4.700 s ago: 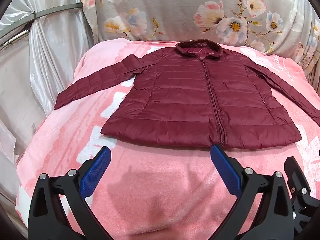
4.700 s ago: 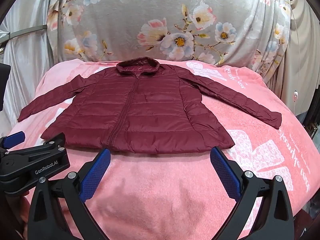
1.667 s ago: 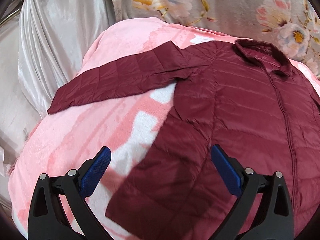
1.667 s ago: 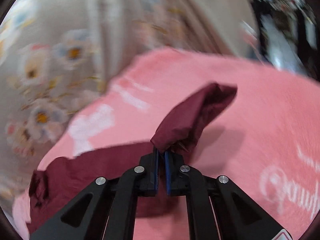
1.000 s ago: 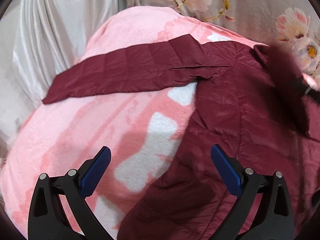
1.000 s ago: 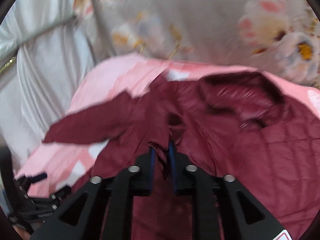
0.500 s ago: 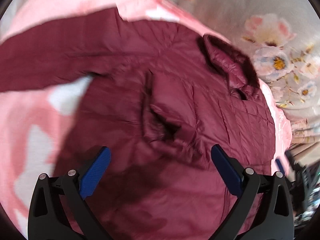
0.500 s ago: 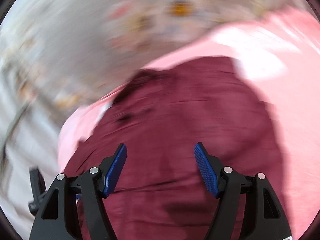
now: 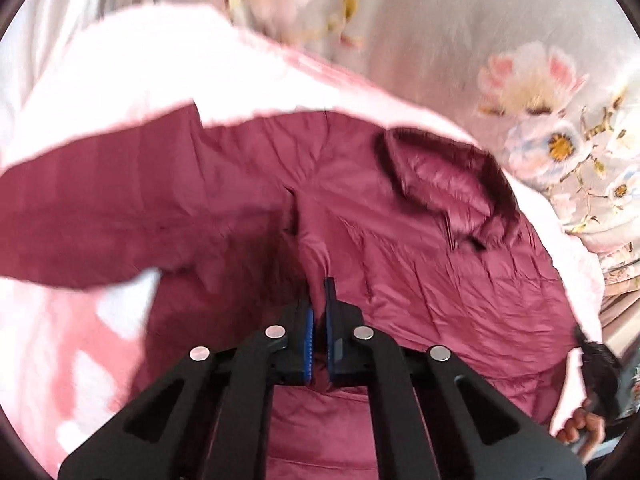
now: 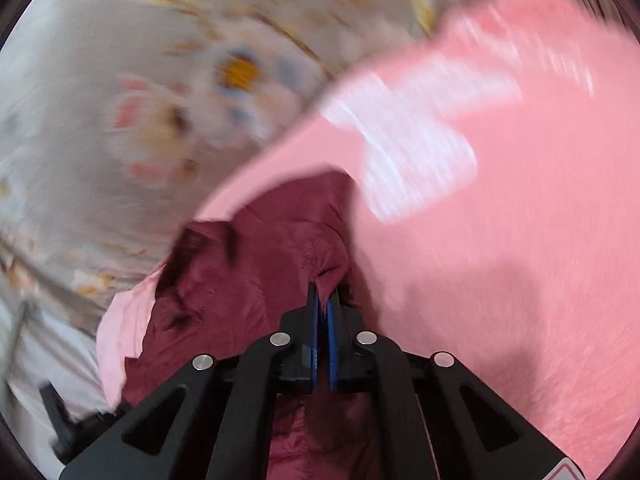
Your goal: Fold large clothes
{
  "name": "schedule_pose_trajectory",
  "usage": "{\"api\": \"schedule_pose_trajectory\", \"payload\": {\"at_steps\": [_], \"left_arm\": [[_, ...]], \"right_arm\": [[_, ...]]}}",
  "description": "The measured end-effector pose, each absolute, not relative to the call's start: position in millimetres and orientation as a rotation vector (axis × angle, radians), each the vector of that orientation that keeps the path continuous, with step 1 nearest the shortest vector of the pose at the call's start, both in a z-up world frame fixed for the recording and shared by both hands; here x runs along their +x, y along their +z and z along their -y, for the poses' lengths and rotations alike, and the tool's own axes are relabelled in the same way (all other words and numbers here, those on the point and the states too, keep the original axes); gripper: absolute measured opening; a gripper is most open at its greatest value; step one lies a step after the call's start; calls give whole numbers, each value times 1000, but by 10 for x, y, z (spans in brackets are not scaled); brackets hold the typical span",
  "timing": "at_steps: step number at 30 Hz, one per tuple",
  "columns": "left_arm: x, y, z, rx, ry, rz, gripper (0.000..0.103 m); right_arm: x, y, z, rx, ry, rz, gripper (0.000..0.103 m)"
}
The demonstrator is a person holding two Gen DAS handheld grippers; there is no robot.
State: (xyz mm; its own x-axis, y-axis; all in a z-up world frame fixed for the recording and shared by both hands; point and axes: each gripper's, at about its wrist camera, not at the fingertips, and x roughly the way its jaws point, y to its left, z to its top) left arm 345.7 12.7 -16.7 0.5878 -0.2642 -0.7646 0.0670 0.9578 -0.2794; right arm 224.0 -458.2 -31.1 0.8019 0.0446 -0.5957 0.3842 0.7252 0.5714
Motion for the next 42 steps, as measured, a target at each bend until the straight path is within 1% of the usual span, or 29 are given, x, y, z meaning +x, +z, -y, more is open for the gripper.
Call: {"api": "schedule_pose_trajectory", "payload": {"at_steps": [2,5,6,9,11,12,13,16,18,21,26,30,38,39,41,42], "left_arm": [[3437,-279,-119,-193,-185,-942,3],[3478,-655,-57,-157,-165,-1023,3],[3486,-767,-45,-153,-166,-1035,4],[3401,-793,0,-99,-153,-976,5],[3362,-803,40,-72,-144,-948,5],[3337,-815,55,-58,-138,-930,5],[3310,-813,66,-50,-134,-917,5],[3251,-807,106,-11,-111,-889,5],[3248,-817,145,6,-100,-880,6],[3252,-818,179,21,-84,-868,8],[3240,-825,216,47,-69,-858,10],[3229,-828,242,69,-62,-854,12],[3228,-832,257,82,-54,-851,14],[3225,-823,230,63,-61,-849,16],[3202,-772,105,-10,-80,-838,32],[3160,-697,-50,-83,-96,-829,51]], "right_arm": [[2305,-447,4499,647,-260,-708,3],[2374,-843,4512,657,-290,-844,3],[2352,-883,4518,661,-286,-841,3],[2312,-776,4467,610,-346,-856,3],[2225,-600,4356,567,-410,-815,7],[2180,-408,4191,510,-401,-765,9],[2178,-270,4013,457,-367,-737,13],[2339,-65,3368,340,-181,-750,13],[2456,-100,3028,319,-70,-788,13],[2641,-297,2578,275,10,-852,13],[2744,-640,2346,241,12,-932,12],[2733,-697,2372,248,5,-922,10],[2751,-718,2191,137,-51,-908,10],[2740,-723,2199,133,-51,-908,10],[2738,-726,2210,132,-50,-908,10],[2737,-724,2219,137,-48,-908,10]]}}
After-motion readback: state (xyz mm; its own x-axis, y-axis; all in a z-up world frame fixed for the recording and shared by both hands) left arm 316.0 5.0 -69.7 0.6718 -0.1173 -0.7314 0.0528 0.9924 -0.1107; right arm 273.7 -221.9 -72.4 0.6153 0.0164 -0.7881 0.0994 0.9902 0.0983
